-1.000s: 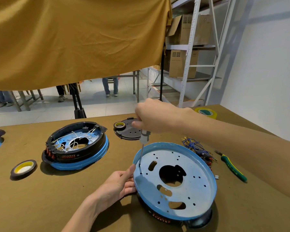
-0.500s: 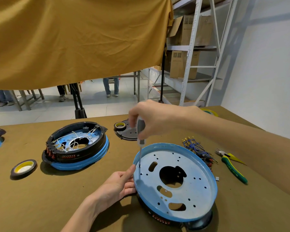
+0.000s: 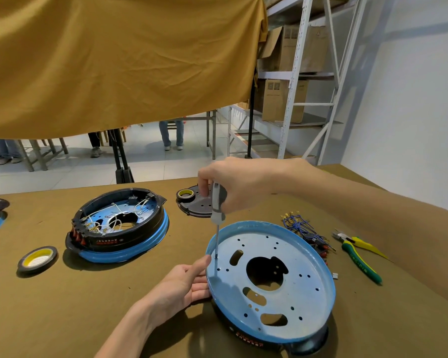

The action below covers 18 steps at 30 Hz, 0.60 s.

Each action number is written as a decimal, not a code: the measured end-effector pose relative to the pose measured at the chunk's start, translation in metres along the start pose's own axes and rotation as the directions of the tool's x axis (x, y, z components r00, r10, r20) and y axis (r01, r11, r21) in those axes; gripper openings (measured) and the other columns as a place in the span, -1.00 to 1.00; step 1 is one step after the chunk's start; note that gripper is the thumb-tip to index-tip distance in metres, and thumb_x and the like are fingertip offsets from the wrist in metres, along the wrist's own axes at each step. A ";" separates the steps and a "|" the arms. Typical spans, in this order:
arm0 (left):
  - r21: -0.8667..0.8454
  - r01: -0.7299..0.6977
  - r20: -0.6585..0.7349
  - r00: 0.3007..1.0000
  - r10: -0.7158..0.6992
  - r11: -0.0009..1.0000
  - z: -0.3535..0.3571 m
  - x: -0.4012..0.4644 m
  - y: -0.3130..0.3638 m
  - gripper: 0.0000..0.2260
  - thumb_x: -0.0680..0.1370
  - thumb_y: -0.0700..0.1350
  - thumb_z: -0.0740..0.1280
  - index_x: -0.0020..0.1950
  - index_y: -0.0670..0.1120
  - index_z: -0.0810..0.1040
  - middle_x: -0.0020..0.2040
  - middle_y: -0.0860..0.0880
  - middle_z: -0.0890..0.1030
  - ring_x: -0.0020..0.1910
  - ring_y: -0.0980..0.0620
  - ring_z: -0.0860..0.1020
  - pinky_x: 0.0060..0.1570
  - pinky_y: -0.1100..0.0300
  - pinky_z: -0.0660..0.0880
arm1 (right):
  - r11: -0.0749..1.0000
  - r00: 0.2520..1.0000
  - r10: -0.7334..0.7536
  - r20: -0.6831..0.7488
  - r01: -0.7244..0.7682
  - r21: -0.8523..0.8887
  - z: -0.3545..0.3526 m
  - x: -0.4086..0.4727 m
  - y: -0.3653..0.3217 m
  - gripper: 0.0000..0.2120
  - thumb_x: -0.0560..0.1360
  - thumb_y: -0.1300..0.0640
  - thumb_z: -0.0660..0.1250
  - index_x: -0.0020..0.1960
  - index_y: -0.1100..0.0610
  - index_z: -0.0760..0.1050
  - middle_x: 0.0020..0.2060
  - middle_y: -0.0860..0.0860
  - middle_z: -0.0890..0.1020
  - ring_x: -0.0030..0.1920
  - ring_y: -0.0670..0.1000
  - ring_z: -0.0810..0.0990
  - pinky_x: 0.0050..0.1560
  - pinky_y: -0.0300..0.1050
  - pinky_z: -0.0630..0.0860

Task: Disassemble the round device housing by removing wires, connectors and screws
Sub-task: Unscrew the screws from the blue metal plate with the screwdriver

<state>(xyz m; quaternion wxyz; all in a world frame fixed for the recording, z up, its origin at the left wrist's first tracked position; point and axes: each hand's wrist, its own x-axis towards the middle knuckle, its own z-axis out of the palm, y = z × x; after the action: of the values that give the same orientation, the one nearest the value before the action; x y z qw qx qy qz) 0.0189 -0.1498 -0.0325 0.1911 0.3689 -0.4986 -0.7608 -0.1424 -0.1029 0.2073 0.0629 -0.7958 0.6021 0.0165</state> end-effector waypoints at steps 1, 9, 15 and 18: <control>-0.016 0.020 0.012 1.000 -0.019 1.000 -0.001 -0.001 0.001 -0.14 0.20 0.26 0.66 0.29 -0.26 0.57 0.16 -0.26 0.70 0.16 -0.20 0.69 0.04 0.04 0.68 | 0.999 1.000 0.019 -0.016 -0.020 -0.035 0.003 0.000 -0.001 -0.69 0.52 -0.02 0.45 0.18 -0.01 0.42 -0.01 -0.01 0.57 -0.05 0.03 0.57 -0.11 -0.01 0.60; -0.098 0.097 0.035 0.995 -0.094 0.990 -0.001 -0.007 0.004 -0.33 0.35 0.12 0.59 0.28 -0.29 0.57 0.17 -0.29 0.69 0.17 -0.21 0.69 0.02 0.04 0.68 | 0.999 0.986 0.016 -0.169 -0.021 -0.024 0.018 0.004 -0.005 -0.74 0.56 0.00 0.42 0.15 0.12 0.51 -0.10 0.00 0.63 -0.16 -0.03 0.59 -0.25 -0.13 0.56; -0.121 0.065 -0.031 0.997 -0.069 0.991 0.004 -0.010 0.004 -0.29 0.29 0.15 0.58 0.26 -0.31 0.57 0.11 -0.29 0.71 0.09 -0.20 0.72 -0.11 0.09 0.69 | 0.998 0.984 0.060 -0.167 -0.060 0.008 0.018 0.009 -0.008 -0.69 0.58 -0.09 0.38 0.15 0.11 0.46 -0.12 -0.01 0.60 -0.18 -0.03 0.57 -0.32 -0.20 0.44; -0.121 0.055 -0.039 0.997 -0.060 0.991 0.006 -0.011 0.004 -0.27 0.28 0.16 0.58 0.27 -0.30 0.57 0.11 -0.27 0.71 0.09 -0.18 0.72 -0.09 0.09 0.70 | 0.978 0.957 0.105 -0.270 -0.148 -0.144 0.022 0.012 -0.008 -0.65 0.63 -0.18 0.26 0.07 0.12 0.47 -0.21 0.03 0.59 -0.25 0.01 0.55 -0.36 -0.11 0.43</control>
<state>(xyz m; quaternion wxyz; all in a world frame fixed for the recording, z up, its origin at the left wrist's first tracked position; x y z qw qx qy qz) 0.0211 -0.1408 -0.0239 0.2014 0.3873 -0.4372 -0.7864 -0.1305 -0.1096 0.1850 -0.0833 -0.7531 0.6517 -0.0353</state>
